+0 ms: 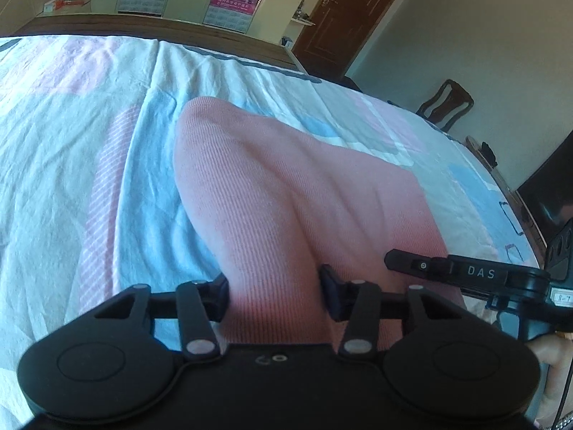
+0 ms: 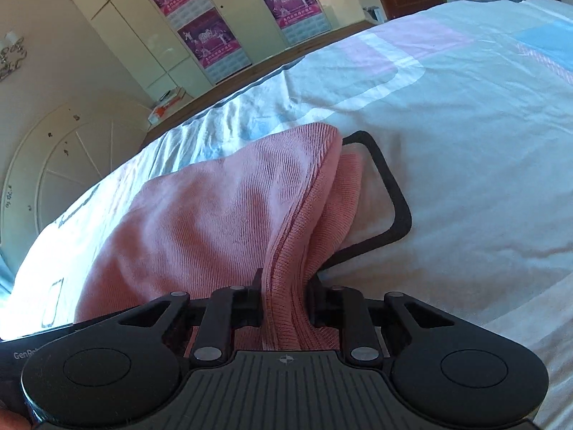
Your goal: Fold small clothes
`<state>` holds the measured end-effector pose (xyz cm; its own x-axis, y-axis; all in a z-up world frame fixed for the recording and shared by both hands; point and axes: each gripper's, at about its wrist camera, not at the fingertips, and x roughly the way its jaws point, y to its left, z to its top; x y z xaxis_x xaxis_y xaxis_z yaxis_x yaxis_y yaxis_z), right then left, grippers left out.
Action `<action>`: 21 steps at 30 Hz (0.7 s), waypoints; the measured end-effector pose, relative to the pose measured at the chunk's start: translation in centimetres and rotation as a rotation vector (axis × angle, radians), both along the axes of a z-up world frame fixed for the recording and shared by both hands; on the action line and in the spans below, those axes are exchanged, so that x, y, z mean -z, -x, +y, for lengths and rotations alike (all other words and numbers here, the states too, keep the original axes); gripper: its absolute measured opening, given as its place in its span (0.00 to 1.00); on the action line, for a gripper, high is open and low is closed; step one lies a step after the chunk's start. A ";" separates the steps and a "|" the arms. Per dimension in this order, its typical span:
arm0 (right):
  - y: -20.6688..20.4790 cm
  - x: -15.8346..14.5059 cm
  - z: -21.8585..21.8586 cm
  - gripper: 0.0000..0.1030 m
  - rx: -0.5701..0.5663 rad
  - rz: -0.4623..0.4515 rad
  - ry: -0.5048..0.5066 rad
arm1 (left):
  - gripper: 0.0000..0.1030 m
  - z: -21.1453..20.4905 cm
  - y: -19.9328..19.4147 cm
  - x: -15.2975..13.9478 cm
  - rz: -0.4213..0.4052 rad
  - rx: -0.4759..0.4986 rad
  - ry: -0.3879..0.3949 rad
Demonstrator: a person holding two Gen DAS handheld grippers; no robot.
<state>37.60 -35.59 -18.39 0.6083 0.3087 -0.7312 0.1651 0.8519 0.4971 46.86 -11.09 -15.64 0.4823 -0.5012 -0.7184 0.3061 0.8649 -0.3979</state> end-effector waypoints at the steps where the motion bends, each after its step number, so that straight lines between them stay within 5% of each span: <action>1: 0.3 -0.4 0.0 0.19 0.002 -0.021 -0.023 | 0.34 0.3 0.2 -0.4 -0.011 -0.007 0.006; 11: 1.6 -6.4 5.1 0.19 -0.041 -0.132 -0.095 | 0.29 3.8 2.0 -5.5 -0.129 -0.011 0.017; 21: -0.5 -8.5 19.9 0.19 -0.143 -0.165 -0.176 | 0.29 19.7 2.9 -8.6 -0.182 -0.120 -0.016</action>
<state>38.15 -15.73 -9.91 0.6559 0.5136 -0.5532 -0.0457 0.7586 0.6500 43.96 8.63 -6.99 0.6605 -0.4214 -0.6214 0.2657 0.9053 -0.3315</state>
